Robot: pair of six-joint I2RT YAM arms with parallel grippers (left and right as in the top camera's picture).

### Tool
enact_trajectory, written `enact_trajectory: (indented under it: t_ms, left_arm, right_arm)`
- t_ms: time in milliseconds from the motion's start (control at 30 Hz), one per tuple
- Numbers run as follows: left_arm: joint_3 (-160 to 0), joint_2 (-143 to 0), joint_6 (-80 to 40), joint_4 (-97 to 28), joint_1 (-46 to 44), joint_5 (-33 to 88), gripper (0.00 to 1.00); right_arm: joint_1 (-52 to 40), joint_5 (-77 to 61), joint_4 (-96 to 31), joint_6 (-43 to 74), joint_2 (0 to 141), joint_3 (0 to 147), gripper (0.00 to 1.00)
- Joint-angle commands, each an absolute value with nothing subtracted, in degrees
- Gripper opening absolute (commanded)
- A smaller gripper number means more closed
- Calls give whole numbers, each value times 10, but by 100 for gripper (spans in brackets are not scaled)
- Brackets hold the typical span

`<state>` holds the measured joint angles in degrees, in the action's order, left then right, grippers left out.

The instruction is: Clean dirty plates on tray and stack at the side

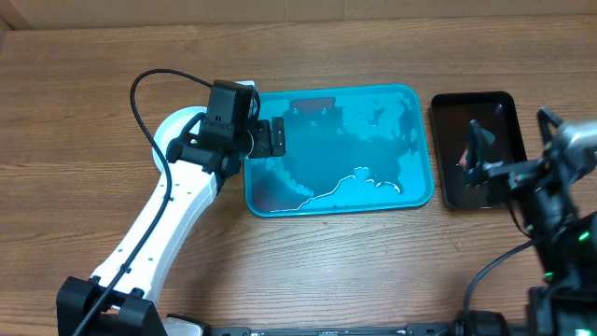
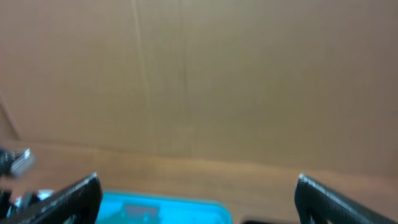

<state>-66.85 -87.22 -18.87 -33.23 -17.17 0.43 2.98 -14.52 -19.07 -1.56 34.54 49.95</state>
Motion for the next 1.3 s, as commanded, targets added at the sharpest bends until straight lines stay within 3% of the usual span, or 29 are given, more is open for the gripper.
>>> enact_trajectory:
  t_ms: [0, 233, 500, 733, 967, 1267]
  left_arm:
    - [-677, -869, -180, -332, -173, 4, 100]
    - [-677, -869, -180, -332, -173, 4, 100]
    - [-677, -869, -180, -332, -173, 4, 100]
    - [-677, -869, -180, -332, -173, 4, 100]
    - [-677, -869, -180, -332, -173, 4, 100]
    - [-677, -869, -180, -332, -173, 4, 100]
  right_arm:
    - [19, -135, -123, -18, 282, 391, 100]
    - [-6, -119, 31, -18, 150, 170, 100]
    - [-16, -110, 60, -17, 53, 52, 100]
    - [-16, -109, 57, -18, 1, 4, 100]
    - [-17, -119, -43, -15, 1, 4, 100]
    - [-17, -120, -36, -1, 2, 4, 100]
